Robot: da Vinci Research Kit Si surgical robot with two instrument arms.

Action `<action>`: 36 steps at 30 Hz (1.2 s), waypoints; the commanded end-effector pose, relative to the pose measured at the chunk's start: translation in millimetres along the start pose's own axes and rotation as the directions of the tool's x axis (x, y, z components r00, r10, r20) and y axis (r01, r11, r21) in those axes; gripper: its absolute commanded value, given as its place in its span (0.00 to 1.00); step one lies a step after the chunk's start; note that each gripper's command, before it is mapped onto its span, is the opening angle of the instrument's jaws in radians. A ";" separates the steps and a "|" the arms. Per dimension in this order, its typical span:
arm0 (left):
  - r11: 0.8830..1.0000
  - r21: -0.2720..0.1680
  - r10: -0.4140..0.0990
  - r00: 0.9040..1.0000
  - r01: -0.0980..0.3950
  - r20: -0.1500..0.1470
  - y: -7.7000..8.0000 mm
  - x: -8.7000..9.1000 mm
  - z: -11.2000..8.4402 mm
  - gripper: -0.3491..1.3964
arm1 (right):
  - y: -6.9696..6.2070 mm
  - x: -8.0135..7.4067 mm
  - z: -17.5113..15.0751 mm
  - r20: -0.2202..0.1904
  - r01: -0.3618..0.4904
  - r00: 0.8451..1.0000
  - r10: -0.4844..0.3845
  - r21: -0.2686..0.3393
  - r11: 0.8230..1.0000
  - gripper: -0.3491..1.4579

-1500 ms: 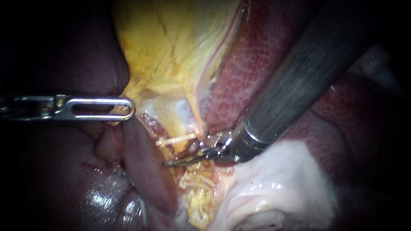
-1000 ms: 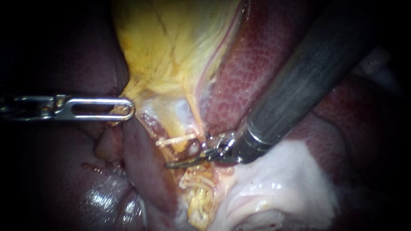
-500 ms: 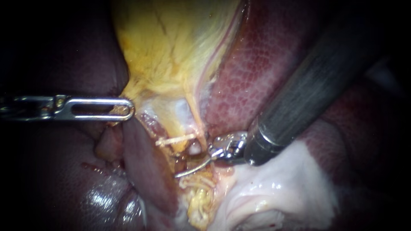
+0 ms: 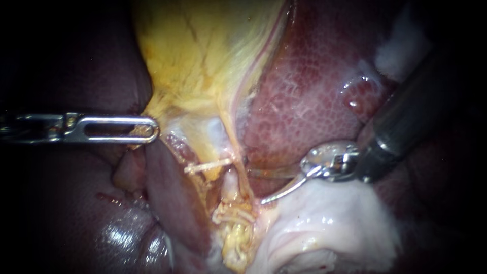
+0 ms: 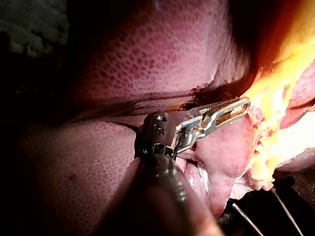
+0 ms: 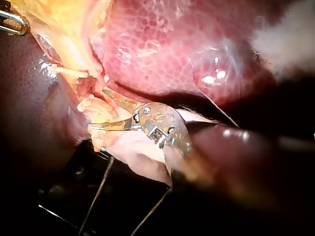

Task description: Go back from the cut left tube

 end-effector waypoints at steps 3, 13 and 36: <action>1.000 -0.001 0.000 1.000 0.000 0.001 0.0 0.0 0.1 0.00 | -0.2 1.7 -2.3 -0.007 0.026 1.000 -0.026 -0.031 0.999 0.98; 1.000 -0.009 0.003 1.000 -0.003 0.009 0.0 0.7 1.5 0.00 | -1.5 3.5 -4.3 -0.005 0.064 0.998 -0.064 -0.082 0.995 0.98; 0.999 0.038 0.025 0.999 -0.024 -0.028 -0.9 3.5 11.9 0.00 | -1.5 3.3 -4.5 -0.005 0.065 0.998 -0.066 -0.077 0.995 0.98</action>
